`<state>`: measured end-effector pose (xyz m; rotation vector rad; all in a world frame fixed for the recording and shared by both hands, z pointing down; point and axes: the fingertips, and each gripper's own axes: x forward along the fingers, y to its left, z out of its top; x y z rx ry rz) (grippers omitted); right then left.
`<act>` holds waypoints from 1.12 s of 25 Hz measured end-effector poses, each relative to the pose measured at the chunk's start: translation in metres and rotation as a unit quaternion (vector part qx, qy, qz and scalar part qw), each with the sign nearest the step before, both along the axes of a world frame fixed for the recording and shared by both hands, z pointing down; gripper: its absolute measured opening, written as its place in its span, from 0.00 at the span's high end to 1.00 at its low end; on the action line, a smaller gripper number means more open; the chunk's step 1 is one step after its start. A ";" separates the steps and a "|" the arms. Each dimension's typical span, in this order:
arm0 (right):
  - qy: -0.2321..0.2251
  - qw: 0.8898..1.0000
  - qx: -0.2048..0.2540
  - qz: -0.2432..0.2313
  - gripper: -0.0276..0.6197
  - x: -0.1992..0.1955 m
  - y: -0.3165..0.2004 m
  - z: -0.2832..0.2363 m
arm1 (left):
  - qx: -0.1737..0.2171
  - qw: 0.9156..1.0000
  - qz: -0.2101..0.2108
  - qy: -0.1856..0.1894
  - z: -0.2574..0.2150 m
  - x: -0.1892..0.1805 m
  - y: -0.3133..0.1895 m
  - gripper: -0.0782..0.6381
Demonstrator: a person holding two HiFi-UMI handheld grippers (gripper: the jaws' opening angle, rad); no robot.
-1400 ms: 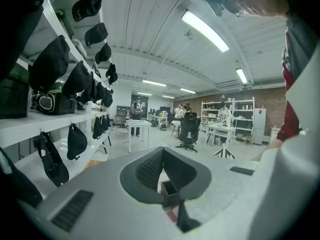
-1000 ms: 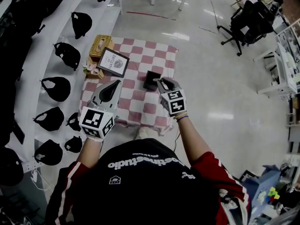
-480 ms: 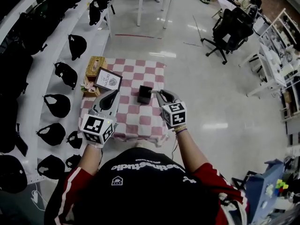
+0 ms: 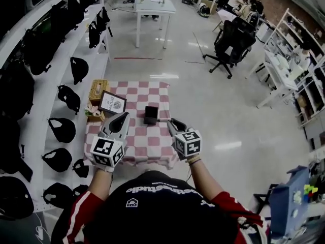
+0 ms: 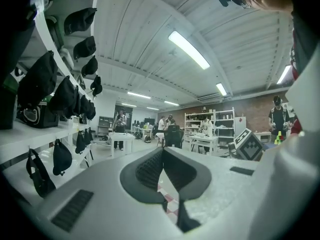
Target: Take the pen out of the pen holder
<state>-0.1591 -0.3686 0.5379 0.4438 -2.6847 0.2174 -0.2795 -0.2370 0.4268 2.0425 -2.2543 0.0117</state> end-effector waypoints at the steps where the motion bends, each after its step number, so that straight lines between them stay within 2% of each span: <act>1: -0.002 1.000 -0.001 0.003 0.84 0.004 0.005 -0.001 | 0.002 1.000 0.002 0.000 0.000 0.002 0.004 0.88; 10: -0.031 0.999 -0.002 0.030 0.84 0.033 0.044 -0.028 | 0.020 1.000 0.015 -0.001 -0.012 0.015 0.040 0.88; 16: -0.054 0.997 0.005 0.058 0.84 0.052 0.060 -0.050 | 0.019 1.000 0.013 0.006 -0.008 0.012 0.061 0.88; 22: -0.076 0.994 0.016 0.081 0.84 0.071 0.074 -0.070 | 0.027 0.999 0.014 -0.008 -0.015 0.018 0.074 0.88; 28: -0.112 0.990 0.019 0.082 0.84 0.074 0.094 -0.092 | 0.034 0.999 0.029 -0.013 -0.025 0.030 0.087 0.88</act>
